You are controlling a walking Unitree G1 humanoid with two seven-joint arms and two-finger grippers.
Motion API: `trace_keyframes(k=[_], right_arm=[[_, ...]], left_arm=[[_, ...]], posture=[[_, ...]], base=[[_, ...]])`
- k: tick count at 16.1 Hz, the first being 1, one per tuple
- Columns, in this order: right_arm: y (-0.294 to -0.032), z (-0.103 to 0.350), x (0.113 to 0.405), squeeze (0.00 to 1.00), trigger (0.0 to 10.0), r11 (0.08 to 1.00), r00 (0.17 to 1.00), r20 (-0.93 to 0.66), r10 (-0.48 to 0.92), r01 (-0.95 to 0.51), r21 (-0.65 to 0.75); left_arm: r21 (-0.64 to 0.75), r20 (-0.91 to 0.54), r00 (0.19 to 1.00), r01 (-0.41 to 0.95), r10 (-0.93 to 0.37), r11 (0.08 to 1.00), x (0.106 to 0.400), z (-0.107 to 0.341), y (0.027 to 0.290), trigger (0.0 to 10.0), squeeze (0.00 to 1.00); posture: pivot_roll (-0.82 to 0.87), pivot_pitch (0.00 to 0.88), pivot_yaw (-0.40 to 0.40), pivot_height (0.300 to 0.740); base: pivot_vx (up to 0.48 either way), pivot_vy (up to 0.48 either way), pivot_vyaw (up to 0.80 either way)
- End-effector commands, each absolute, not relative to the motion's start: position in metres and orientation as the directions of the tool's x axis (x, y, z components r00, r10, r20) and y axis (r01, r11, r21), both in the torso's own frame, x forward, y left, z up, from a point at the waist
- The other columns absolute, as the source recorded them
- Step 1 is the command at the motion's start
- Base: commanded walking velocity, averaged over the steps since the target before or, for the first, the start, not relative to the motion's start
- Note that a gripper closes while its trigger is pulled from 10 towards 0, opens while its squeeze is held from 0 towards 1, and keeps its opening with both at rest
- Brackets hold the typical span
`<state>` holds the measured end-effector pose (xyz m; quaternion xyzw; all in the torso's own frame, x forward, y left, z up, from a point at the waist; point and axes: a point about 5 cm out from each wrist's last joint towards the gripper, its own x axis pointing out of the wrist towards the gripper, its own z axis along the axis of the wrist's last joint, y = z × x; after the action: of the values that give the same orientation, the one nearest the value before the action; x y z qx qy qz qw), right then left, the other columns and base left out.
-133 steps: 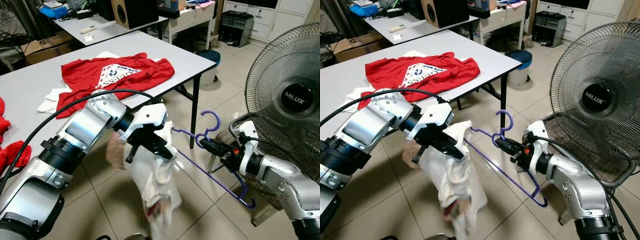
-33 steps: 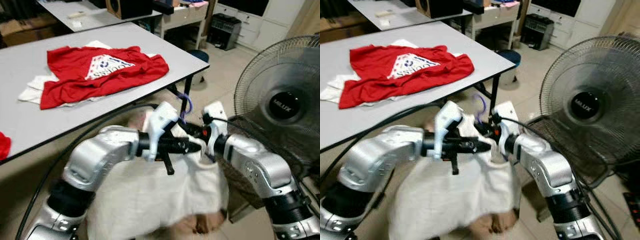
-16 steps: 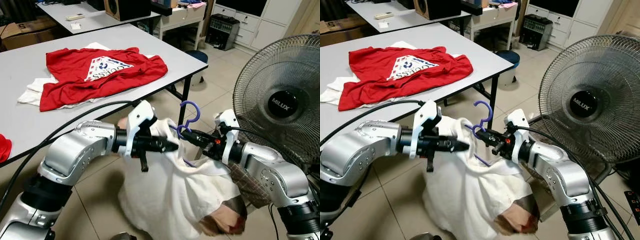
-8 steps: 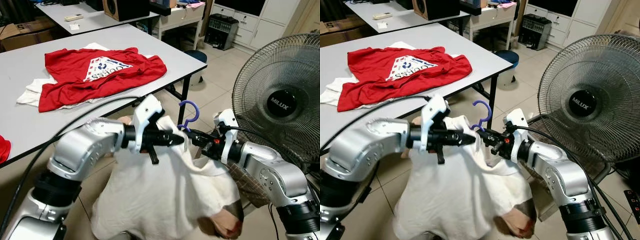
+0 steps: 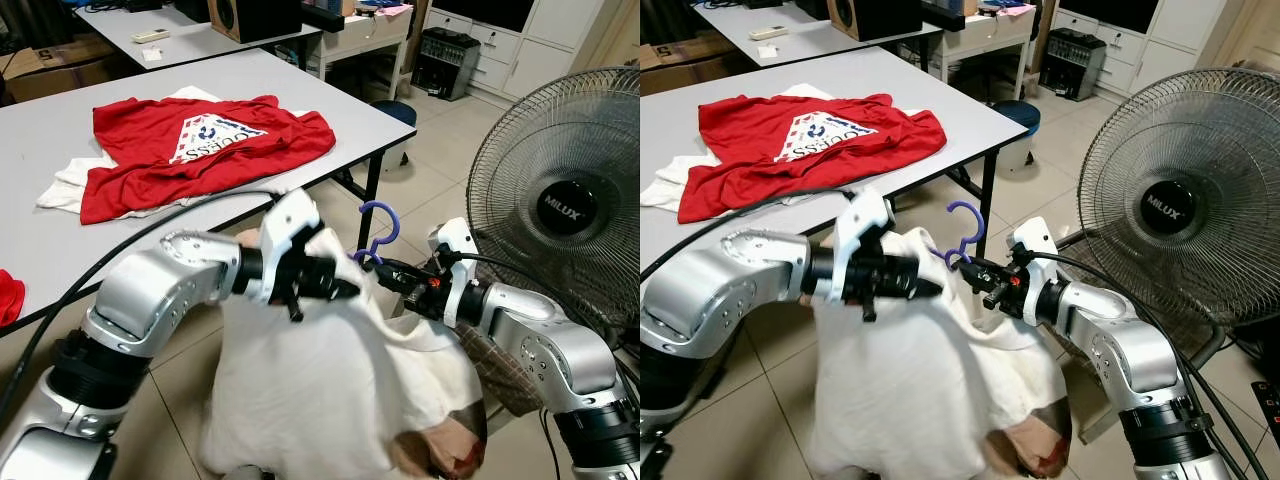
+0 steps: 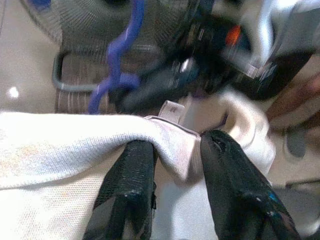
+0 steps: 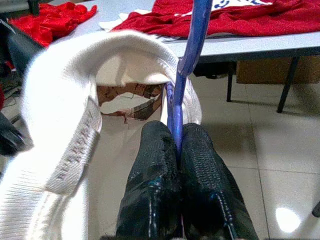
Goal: Hang hanger
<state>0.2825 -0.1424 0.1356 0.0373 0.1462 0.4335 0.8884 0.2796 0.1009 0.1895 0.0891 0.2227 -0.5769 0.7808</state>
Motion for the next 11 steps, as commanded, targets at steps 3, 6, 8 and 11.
trace_keyframes(k=[3,6,8,11], right_arm=[[-0.152,0.132,0.291,0.0,10.0,0.714,0.665,-0.274,0.695,-0.683,0.154],[-0.155,0.123,0.291,0.0,10.0,0.751,0.696,-0.299,0.653,-0.647,0.133],[-0.156,0.115,0.286,0.0,10.0,0.758,0.713,-0.346,0.61,-0.653,-0.01],[-0.163,0.106,0.282,0.0,10.0,0.775,0.75,-0.37,0.548,-0.622,-0.115]], left_arm=[[-0.072,-0.52,0.252,0.939,-0.816,0.336,0.281,0.186,0.109,10.0,1.0],[-0.042,-0.557,0.269,0.936,-0.786,0.35,0.283,0.183,0.119,10.0,1.0],[-0.017,-0.523,0.337,0.914,-0.783,0.405,0.286,0.185,0.141,10.0,0.99],[-0.012,-0.433,0.493,0.833,-0.754,0.552,0.284,0.177,0.167,10.0,0.0]], posture=[[-0.13,0.0,0.023,0.74],[-0.13,0.0,0.024,0.74],[-0.13,0.0,0.032,0.74],[-0.13,0.0,0.045,0.74]], base=[[0.0,0.0,0.0],[0.0,0.0,0.0],[0.0,0.0,0.4],[0.0,0.0,0.8]])
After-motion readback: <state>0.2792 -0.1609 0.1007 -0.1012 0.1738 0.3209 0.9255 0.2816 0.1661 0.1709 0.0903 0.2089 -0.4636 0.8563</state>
